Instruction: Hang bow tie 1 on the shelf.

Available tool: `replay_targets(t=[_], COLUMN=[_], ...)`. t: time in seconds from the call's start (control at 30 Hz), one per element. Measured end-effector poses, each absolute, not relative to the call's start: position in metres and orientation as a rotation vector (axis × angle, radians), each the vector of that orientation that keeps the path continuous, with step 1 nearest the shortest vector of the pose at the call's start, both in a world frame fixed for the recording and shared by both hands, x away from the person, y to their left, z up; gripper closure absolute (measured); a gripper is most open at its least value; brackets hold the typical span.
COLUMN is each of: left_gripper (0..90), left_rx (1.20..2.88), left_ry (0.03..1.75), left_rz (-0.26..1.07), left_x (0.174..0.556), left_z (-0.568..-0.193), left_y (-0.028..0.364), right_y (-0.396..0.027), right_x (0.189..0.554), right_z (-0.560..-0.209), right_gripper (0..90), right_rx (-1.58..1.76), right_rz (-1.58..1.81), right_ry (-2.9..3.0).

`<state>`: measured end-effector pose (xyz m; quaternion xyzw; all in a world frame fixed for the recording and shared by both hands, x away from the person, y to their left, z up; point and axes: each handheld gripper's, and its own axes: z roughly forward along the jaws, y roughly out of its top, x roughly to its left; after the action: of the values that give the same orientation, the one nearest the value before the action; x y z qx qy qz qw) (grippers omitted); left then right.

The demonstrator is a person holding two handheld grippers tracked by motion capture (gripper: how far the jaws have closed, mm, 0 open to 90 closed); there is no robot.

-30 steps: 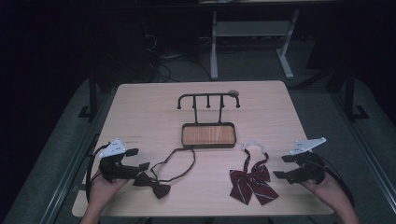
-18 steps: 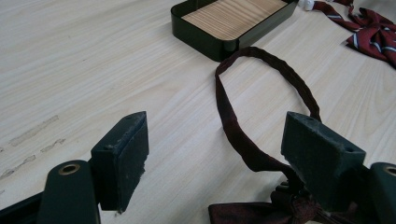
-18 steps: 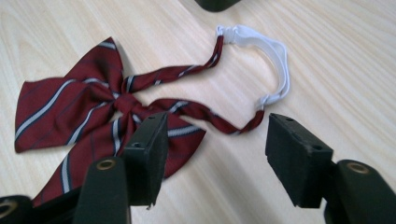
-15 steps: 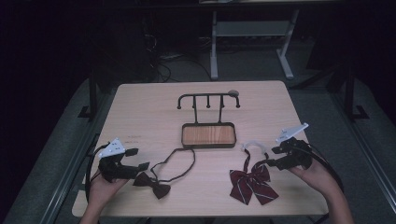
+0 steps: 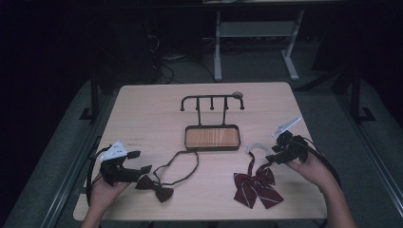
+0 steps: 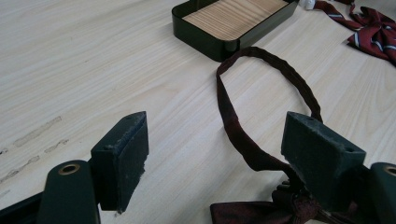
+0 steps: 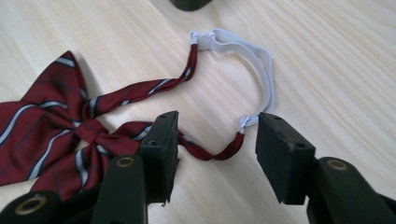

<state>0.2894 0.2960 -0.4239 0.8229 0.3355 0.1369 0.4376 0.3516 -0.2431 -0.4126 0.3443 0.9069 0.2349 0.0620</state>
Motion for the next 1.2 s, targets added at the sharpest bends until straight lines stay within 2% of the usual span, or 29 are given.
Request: replay_targets(t=[0.3, 0.63, 1.2], left_gripper=[23.1, 23.1, 23.1], left_rx=[2.043, 2.041, 2.041], left_ry=[0.842, 0.834, 0.837], left_rz=[0.333, 0.339, 0.336], left_x=[0.290, 0.290, 0.290], left_z=[-0.425, -0.425, -0.425], left_y=[0.295, 0.297, 0.295], right_y=[-0.240, -0.233, -0.235], right_x=[0.366, 0.379, 0.385], right_z=[-0.422, -0.427, -0.438], right_gripper=[54.1, 63.4, 66.0], right_rx=[1.066, 1.100, 1.174], right_rz=[0.624, 0.538, 0.470], right_ry=[2.779, 2.799, 2.804])
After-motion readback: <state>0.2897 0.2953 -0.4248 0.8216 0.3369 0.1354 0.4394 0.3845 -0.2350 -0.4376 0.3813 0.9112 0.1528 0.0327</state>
